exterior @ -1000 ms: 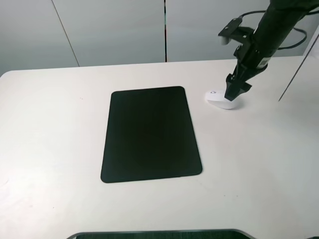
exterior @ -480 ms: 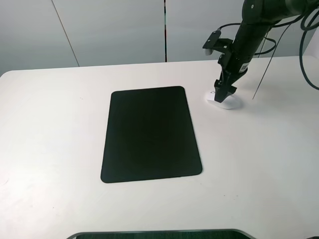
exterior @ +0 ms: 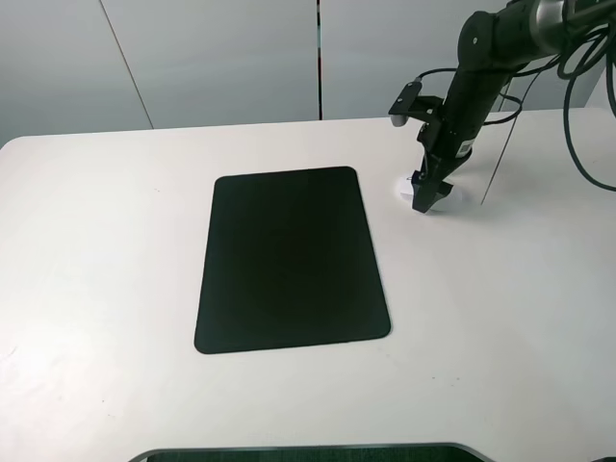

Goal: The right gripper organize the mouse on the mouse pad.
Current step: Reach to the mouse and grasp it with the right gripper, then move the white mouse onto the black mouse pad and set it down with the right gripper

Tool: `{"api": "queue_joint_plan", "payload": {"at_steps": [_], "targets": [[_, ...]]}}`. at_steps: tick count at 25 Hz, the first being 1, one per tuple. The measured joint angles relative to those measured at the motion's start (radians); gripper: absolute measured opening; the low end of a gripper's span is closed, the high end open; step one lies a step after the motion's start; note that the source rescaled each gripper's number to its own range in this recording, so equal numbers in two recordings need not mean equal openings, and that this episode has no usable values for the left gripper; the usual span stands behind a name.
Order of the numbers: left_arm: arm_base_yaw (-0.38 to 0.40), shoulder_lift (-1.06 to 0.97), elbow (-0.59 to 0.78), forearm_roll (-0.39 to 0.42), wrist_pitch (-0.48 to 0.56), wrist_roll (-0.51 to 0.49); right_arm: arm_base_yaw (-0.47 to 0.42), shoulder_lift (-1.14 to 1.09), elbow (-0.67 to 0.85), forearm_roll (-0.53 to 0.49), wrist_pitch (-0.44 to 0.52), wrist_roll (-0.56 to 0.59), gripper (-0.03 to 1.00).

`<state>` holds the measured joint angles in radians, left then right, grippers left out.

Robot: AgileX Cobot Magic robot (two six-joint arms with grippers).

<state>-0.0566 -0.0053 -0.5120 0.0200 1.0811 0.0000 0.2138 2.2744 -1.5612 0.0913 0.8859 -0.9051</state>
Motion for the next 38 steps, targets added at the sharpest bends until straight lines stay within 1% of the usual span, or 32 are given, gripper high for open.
{"api": "queue_joint_plan", "payload": {"at_steps": [8,9,10,11,12,13,14,15,20,38], "targets": [[0.0,0.0,0.0,0.0,0.0,0.0,-0.003,0.007,0.0,0.0,-0.01,-0.002,1.0],[0.0,0.0,0.0,0.0,0.0,0.0,-0.003,0.007,0.0,0.0,-0.01,-0.004,0.96],[0.0,0.0,0.0,0.0,0.0,0.0,-0.003,0.007,0.0,0.002,-0.012,-0.007,0.88],[0.0,0.0,0.0,0.0,0.0,0.0,-0.003,0.007,0.0,0.002,-0.012,-0.006,0.72],[0.0,0.0,0.0,0.0,0.0,0.0,-0.003,0.007,0.0,0.002,-0.014,-0.008,0.48],[0.0,0.0,0.0,0.0,0.0,0.0,-0.003,0.007,0.0,0.002,-0.014,-0.008,0.13],[0.0,0.0,0.0,0.0,0.0,0.0,-0.003,0.007,0.0,0.002,-0.014,-0.008,0.0],[0.0,0.0,0.0,0.0,0.0,0.0,-0.003,0.007,0.0,0.002,-0.016,-0.01,0.03],[0.0,0.0,0.0,0.0,0.0,0.0,-0.003,0.007,0.0,0.004,-0.001,-0.027,0.03],[0.0,0.0,0.0,0.0,0.0,0.0,-0.003,0.016,-0.009,0.024,0.011,-0.027,0.03]]}}
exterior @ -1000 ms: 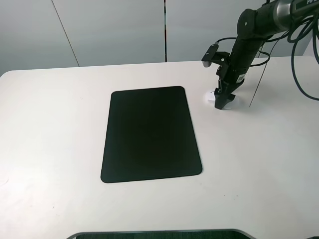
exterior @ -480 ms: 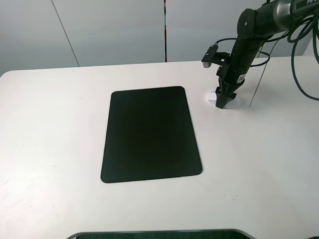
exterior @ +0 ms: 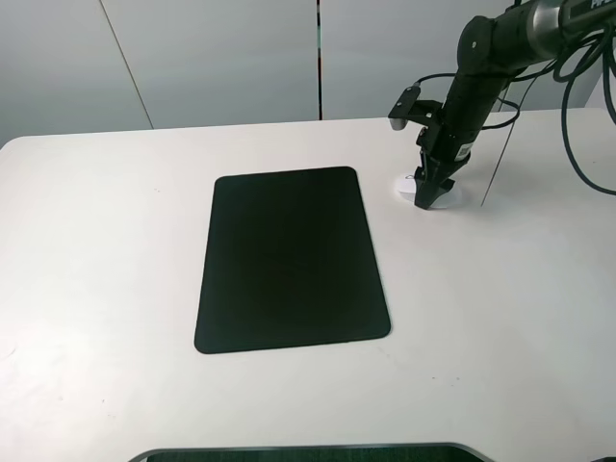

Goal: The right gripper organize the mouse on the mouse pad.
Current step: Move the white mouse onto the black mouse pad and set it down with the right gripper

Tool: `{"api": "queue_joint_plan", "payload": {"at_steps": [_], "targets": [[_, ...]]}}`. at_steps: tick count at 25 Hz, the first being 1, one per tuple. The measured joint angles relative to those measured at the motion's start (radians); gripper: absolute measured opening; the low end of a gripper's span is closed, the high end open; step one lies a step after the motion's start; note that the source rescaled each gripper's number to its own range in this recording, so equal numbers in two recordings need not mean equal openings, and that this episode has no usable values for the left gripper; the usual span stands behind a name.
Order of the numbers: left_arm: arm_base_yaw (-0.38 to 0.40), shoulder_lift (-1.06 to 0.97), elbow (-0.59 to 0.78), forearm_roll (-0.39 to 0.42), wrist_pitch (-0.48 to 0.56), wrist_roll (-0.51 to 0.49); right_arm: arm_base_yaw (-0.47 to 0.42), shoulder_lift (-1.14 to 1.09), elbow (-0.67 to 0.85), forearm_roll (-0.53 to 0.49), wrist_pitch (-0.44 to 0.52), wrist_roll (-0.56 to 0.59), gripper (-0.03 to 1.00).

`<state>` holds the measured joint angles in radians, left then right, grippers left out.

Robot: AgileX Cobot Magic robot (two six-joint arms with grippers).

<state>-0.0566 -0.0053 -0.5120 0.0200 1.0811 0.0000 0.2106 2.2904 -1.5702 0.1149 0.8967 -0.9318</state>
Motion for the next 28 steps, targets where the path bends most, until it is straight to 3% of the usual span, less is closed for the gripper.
{"api": "queue_joint_plan", "payload": {"at_steps": [7,12,15,20,28], "targets": [[0.0,0.0,0.0,0.0,0.0,0.0,0.0,-0.014,0.0,0.002,0.028,0.051,0.03],[0.0,0.0,0.0,0.0,0.0,0.0,0.003,-0.083,0.0,0.0,0.08,0.148,0.03],[0.0,0.0,0.0,0.0,0.0,0.0,0.032,-0.115,0.0,0.0,0.108,0.292,0.03],[0.0,0.0,0.0,0.0,0.0,0.0,0.132,-0.154,0.0,-0.055,0.154,0.639,0.03],[0.0,0.0,0.0,0.0,0.0,0.0,0.335,-0.158,0.0,-0.061,0.161,1.021,0.03]]}}
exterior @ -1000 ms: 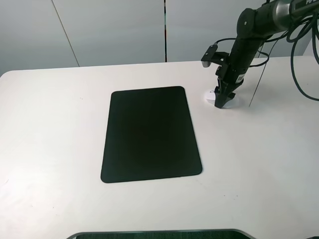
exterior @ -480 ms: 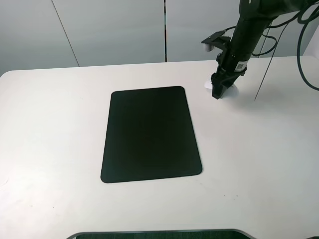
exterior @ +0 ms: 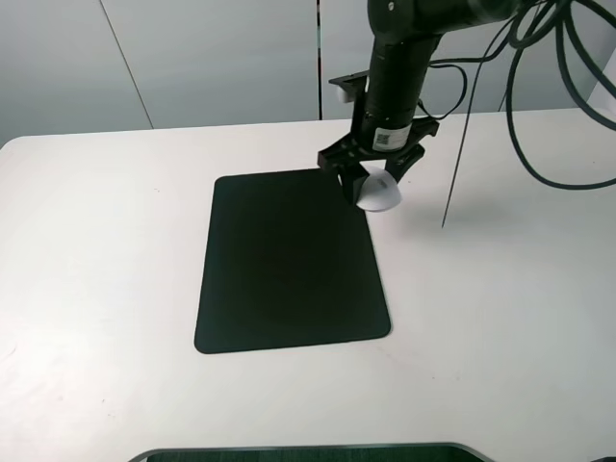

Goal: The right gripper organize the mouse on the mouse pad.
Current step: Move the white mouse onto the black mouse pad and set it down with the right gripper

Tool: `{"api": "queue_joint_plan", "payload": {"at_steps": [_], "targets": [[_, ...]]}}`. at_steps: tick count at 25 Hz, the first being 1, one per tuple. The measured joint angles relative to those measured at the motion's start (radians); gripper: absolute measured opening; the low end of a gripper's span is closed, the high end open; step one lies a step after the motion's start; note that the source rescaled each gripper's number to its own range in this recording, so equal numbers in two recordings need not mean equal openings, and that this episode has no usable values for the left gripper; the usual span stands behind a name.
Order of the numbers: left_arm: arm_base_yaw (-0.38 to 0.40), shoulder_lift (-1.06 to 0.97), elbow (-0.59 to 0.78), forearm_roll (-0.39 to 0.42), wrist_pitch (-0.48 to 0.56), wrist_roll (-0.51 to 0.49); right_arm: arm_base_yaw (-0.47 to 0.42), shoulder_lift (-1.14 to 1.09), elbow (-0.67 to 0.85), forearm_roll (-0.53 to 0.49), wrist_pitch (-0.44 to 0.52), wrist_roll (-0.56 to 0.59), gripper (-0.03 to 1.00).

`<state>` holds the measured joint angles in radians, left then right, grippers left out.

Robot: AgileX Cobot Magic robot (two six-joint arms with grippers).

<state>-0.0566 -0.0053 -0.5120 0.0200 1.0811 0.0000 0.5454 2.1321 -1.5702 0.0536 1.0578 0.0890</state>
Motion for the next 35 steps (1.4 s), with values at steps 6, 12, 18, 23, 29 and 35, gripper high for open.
{"api": "queue_joint_plan", "payload": {"at_steps": [6,12,18,23,29,35], "targets": [[0.0,0.0,0.0,0.0,0.0,0.0,0.102,0.0,0.0,-0.045,-0.045,0.329,0.03],[0.0,0.0,0.0,0.0,0.0,0.0,0.165,0.0,0.0,-0.101,-0.13,0.547,0.03],[0.0,0.0,0.0,0.0,0.0,0.0,0.224,0.002,0.0,-0.144,-0.171,0.634,0.03],[0.0,0.0,0.0,0.0,0.0,0.0,0.24,0.04,0.0,-0.143,-0.175,0.645,0.03],[0.0,0.0,0.0,0.0,0.0,0.0,0.24,0.077,0.0,-0.145,-0.195,0.645,0.03],[0.0,0.0,0.0,0.0,0.0,0.0,0.244,0.115,0.0,-0.145,-0.224,0.647,0.03]]}}
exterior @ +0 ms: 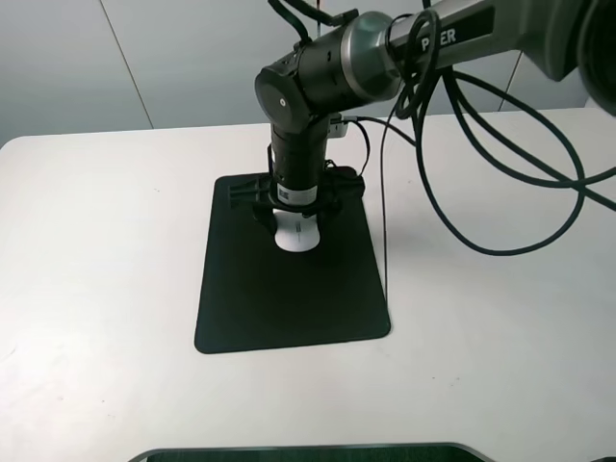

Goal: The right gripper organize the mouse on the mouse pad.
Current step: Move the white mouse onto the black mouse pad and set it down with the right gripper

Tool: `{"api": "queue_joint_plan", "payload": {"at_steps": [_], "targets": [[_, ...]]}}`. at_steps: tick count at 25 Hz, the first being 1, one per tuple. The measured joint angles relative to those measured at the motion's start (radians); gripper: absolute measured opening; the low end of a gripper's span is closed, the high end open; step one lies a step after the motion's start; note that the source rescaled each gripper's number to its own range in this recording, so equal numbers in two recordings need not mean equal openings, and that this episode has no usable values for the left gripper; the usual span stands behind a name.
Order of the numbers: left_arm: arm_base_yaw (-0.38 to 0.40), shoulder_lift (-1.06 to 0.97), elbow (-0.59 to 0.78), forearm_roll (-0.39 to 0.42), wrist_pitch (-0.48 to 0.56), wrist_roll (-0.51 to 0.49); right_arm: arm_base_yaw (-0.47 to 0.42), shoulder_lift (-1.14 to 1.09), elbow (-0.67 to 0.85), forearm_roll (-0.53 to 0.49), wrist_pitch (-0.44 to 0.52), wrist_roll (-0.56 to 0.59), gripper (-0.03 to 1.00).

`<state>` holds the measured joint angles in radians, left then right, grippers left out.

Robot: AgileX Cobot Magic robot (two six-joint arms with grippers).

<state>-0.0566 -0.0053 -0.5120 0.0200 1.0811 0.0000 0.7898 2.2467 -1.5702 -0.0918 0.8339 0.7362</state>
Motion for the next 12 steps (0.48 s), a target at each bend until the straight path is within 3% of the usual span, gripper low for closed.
{"api": "queue_joint_plan", "payload": {"at_steps": [12], "targets": [[0.0,0.0,0.0,0.0,0.0,0.0,0.023,0.046,0.0,-0.024,-0.024,0.021,0.03]]}}
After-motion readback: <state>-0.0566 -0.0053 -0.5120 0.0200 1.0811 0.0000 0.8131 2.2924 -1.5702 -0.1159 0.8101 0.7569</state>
